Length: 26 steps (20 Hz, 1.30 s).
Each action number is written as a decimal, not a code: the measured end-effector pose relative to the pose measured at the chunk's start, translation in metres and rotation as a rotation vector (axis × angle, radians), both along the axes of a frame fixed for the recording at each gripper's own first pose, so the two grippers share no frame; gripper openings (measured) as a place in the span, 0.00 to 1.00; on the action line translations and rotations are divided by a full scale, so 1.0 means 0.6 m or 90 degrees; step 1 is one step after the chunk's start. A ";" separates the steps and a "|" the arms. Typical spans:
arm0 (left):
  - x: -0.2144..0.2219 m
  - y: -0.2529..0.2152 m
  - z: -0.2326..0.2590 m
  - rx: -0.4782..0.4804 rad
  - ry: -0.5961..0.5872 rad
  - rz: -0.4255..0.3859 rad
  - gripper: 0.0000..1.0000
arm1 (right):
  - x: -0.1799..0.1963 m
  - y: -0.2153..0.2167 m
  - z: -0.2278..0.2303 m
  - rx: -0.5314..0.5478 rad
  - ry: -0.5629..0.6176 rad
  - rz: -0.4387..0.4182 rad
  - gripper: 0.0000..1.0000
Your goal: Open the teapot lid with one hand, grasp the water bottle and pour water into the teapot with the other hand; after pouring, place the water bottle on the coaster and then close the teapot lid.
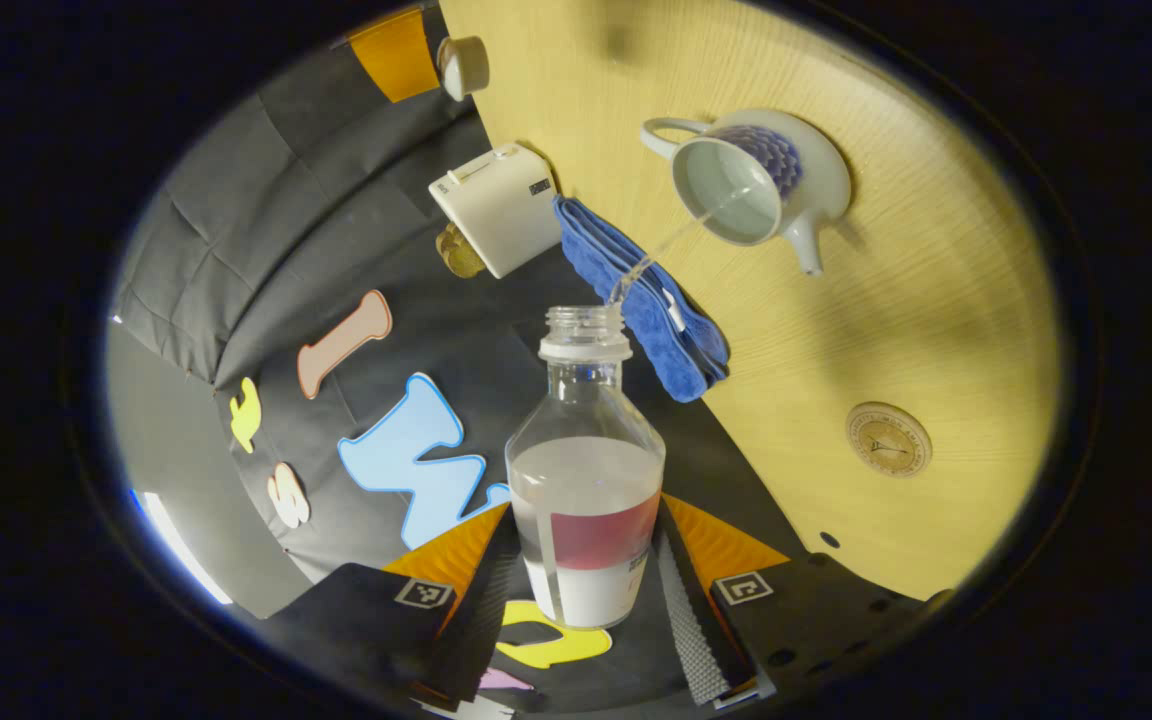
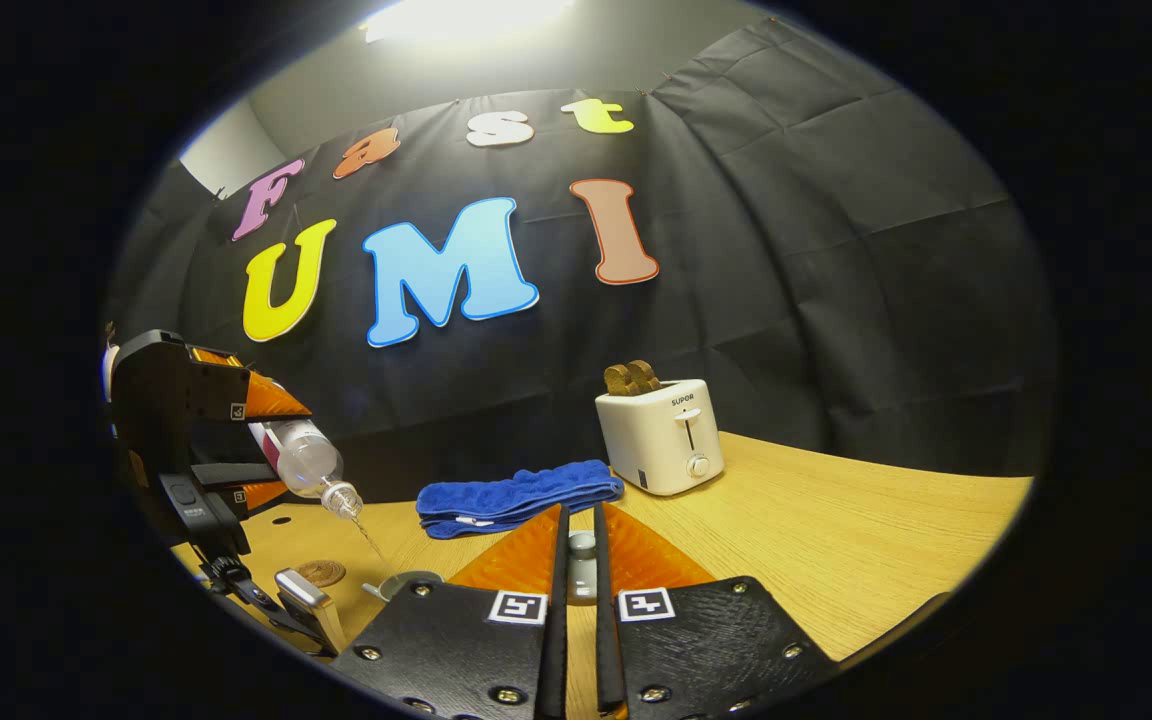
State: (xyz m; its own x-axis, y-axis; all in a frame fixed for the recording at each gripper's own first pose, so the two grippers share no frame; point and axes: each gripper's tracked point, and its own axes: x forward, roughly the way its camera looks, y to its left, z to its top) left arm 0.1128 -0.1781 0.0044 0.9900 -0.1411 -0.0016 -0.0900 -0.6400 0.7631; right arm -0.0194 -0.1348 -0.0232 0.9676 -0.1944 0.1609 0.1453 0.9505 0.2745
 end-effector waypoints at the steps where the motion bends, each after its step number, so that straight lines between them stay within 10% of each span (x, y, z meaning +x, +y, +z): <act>1: 0.000 -0.001 0.000 0.004 -0.001 0.000 0.85 | 0.000 -0.001 0.000 0.001 0.000 0.001 0.12; 26: -0.025 -0.030 -0.017 0.086 -0.023 -0.038 0.85 | 0.001 -0.001 -0.004 0.011 0.002 0.006 0.12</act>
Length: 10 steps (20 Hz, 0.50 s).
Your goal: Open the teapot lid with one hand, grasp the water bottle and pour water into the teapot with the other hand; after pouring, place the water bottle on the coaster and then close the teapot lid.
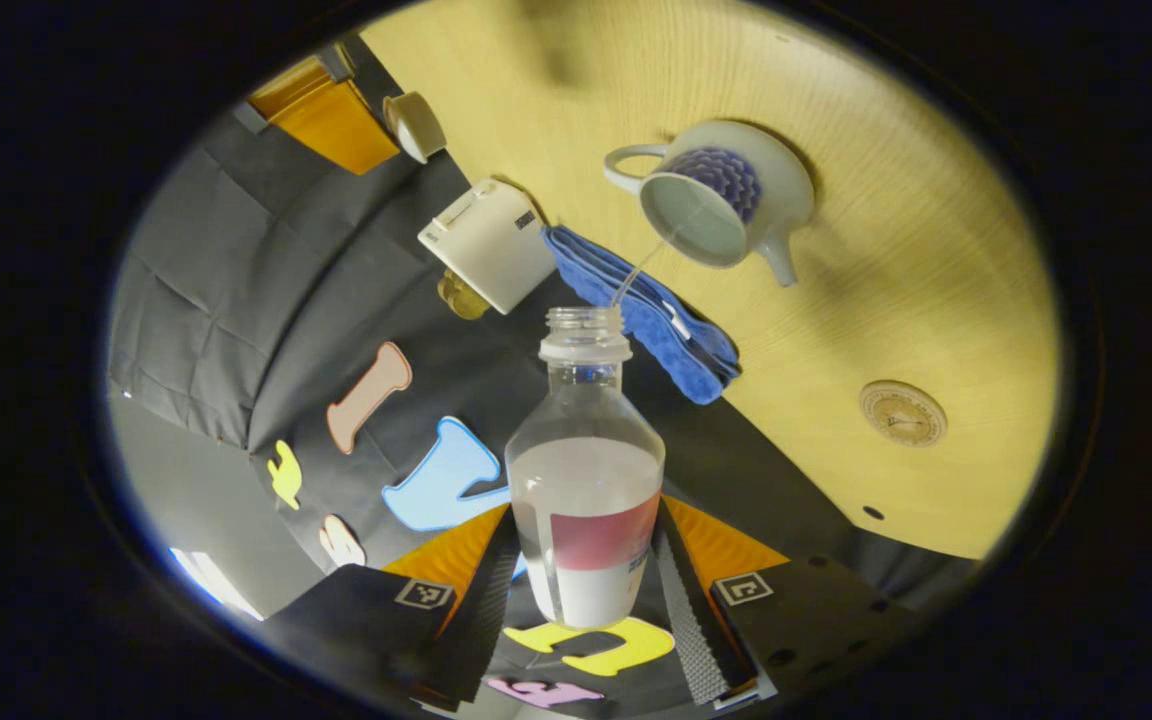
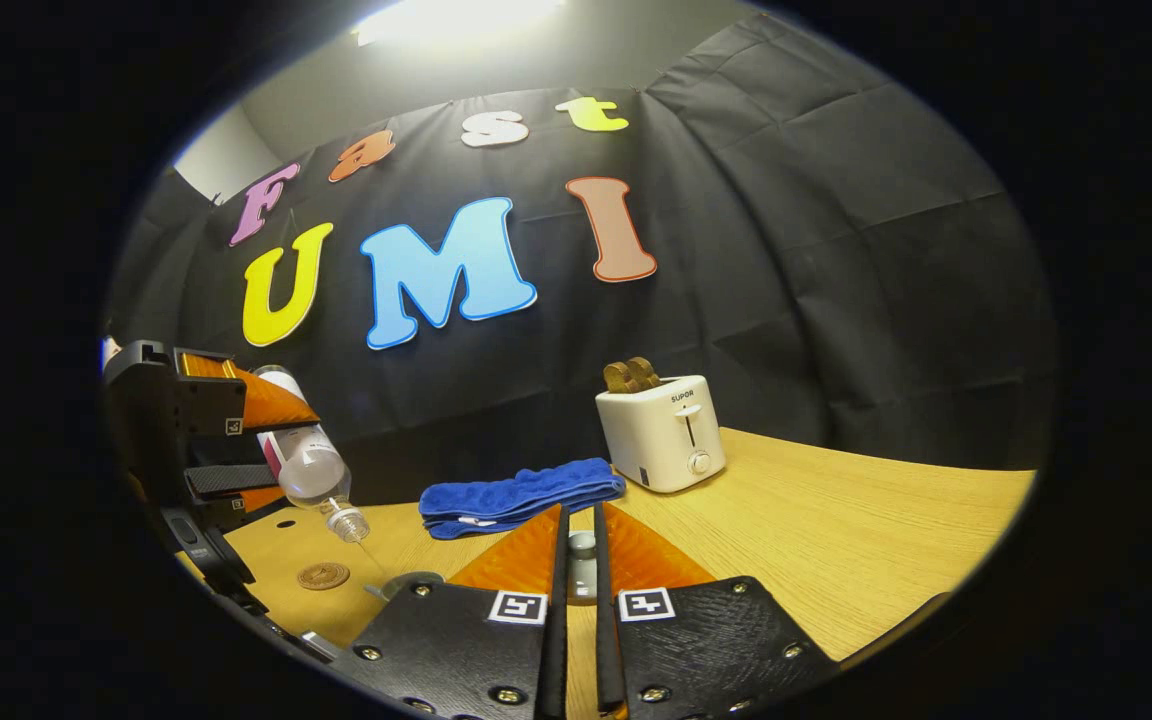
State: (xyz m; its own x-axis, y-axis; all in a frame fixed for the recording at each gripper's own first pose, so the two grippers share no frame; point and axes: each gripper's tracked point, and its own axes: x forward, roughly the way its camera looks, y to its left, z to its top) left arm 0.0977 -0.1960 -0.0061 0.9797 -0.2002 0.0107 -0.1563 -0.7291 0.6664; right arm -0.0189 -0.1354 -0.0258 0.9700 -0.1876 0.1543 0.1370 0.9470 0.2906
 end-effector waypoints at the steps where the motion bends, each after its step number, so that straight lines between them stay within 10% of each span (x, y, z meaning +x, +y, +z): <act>1: 0.000 0.005 -0.006 -0.018 0.010 0.006 0.85 | 0.000 0.001 -0.001 -0.001 0.001 0.001 0.12; 6: 0.016 0.036 -0.022 -0.179 0.050 0.008 0.86 | 0.004 0.005 -0.005 -0.005 0.009 0.005 0.12; 10: 0.026 0.074 -0.052 -0.431 0.115 0.030 0.85 | 0.006 0.004 -0.008 -0.010 0.015 0.001 0.12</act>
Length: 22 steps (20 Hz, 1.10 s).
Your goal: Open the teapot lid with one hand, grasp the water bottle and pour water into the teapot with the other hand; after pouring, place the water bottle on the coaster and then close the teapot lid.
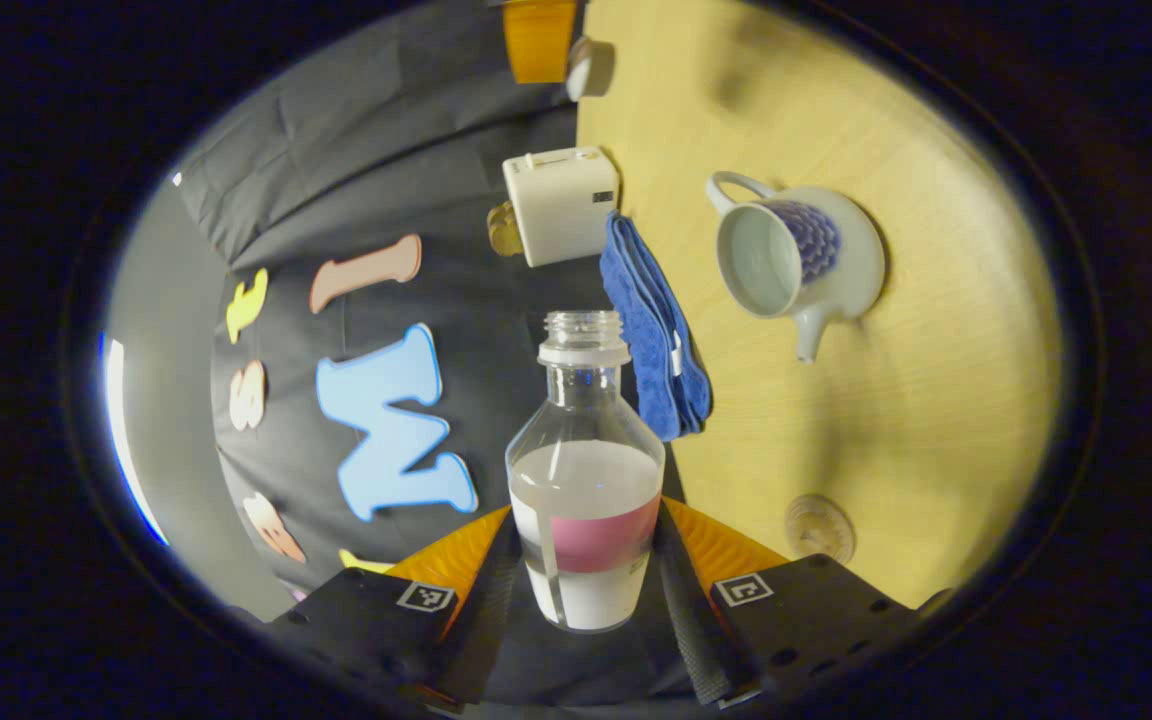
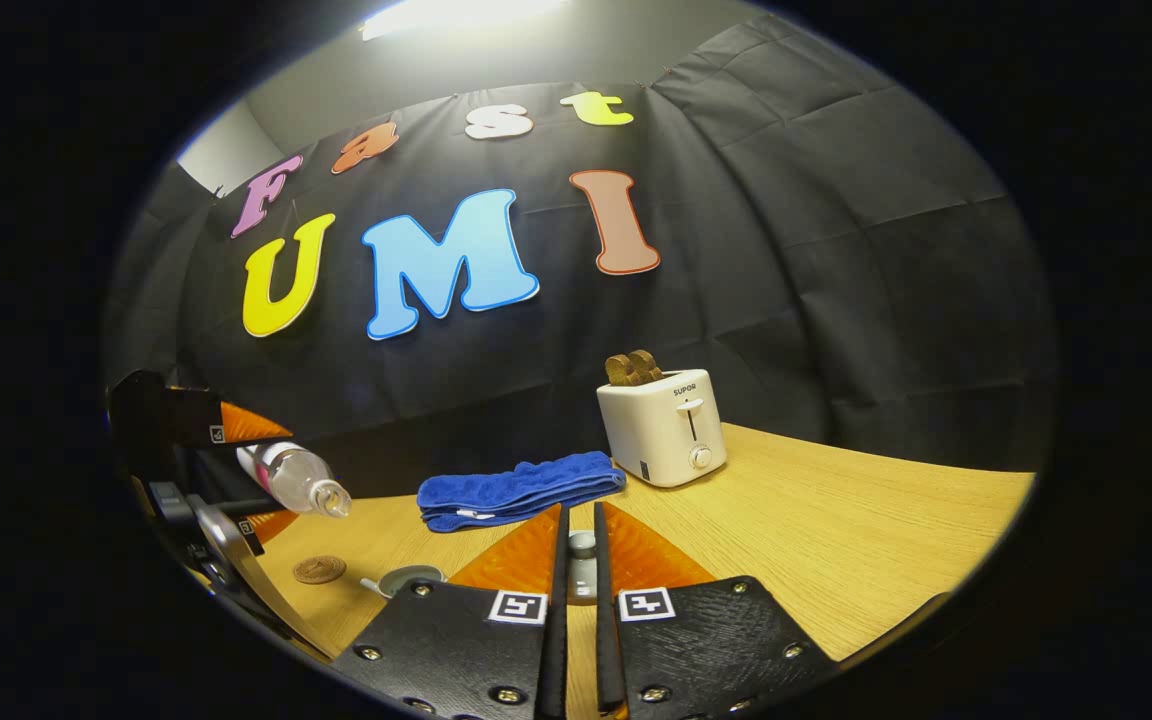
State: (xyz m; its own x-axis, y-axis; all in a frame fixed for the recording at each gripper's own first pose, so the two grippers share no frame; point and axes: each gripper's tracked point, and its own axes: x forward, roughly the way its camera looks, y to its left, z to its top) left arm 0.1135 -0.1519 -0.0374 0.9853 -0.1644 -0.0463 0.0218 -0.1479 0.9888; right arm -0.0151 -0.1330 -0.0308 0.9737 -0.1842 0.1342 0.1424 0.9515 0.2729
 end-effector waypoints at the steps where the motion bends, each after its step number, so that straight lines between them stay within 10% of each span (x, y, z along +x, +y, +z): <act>1: 0.002 0.011 -0.003 -0.071 0.009 0.008 0.87 | 0.001 0.001 -0.003 -0.001 0.003 0.000 0.12; 16: 0.050 0.199 -0.022 -0.890 0.183 0.069 0.86 | 0.022 0.006 -0.032 -0.036 0.046 -0.013 0.12; 22: 0.092 0.208 -0.076 -1.025 0.249 0.088 0.85 | 0.027 0.009 -0.039 -0.050 0.056 -0.015 0.12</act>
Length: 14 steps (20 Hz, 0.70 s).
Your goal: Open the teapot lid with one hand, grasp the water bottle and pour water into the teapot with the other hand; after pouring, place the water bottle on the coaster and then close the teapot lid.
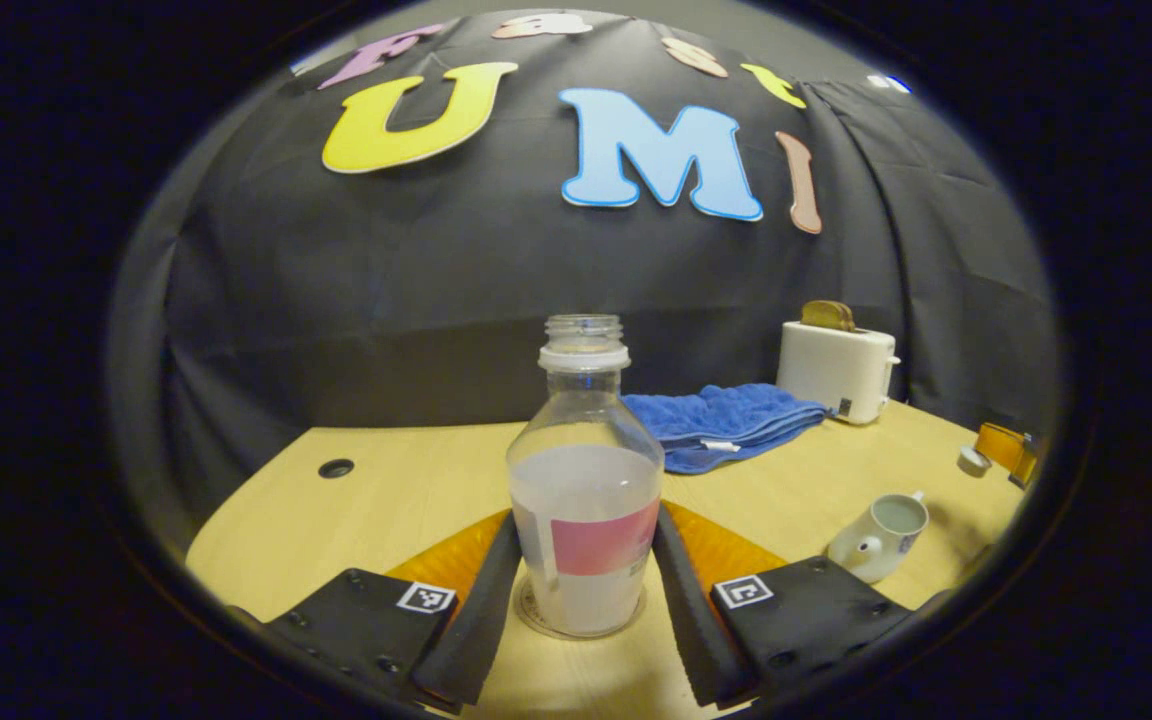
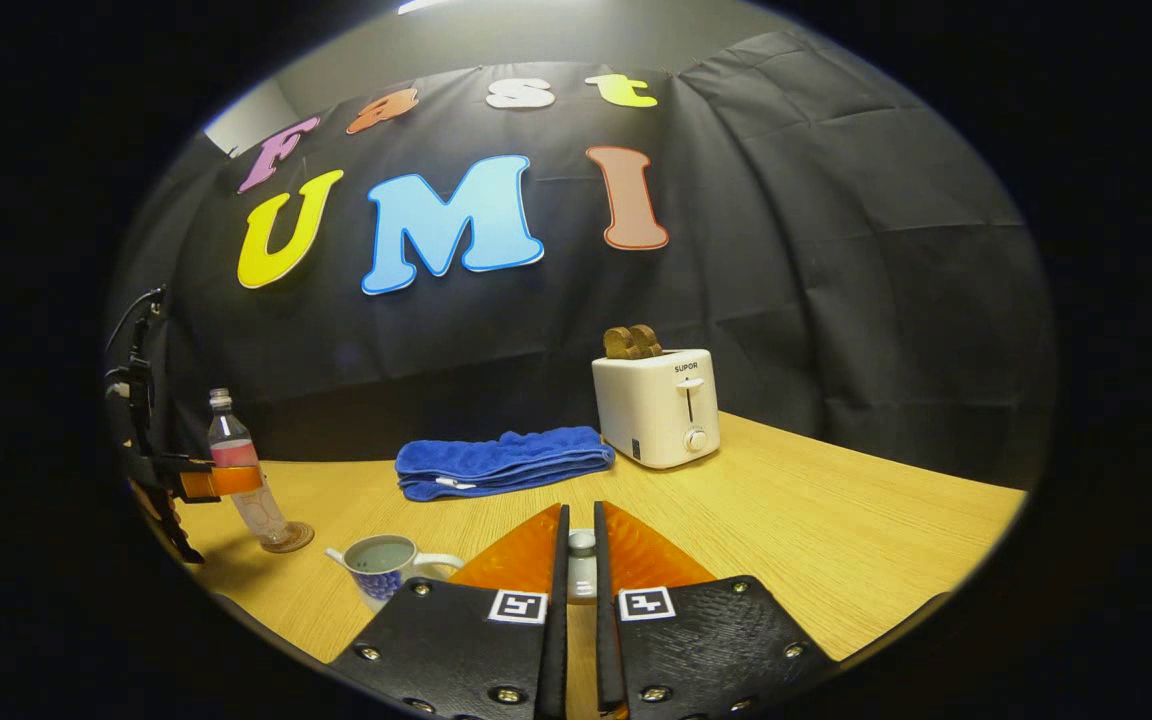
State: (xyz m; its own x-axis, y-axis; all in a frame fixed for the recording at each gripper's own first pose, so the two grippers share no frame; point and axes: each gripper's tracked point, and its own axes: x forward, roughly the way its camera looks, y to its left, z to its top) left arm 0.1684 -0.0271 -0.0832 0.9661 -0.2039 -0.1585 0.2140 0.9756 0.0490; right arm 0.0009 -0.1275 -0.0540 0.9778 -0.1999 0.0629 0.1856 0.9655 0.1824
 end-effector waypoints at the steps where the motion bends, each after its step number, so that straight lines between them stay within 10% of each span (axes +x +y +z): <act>1: 0.003 0.001 0.011 -0.012 -0.015 -0.001 0.85 | 0.000 0.001 0.000 -0.002 0.000 0.001 0.12; 14: 0.008 0.008 0.018 -0.023 -0.007 0.017 0.97 | 0.002 0.016 0.002 -0.010 -0.002 0.017 0.12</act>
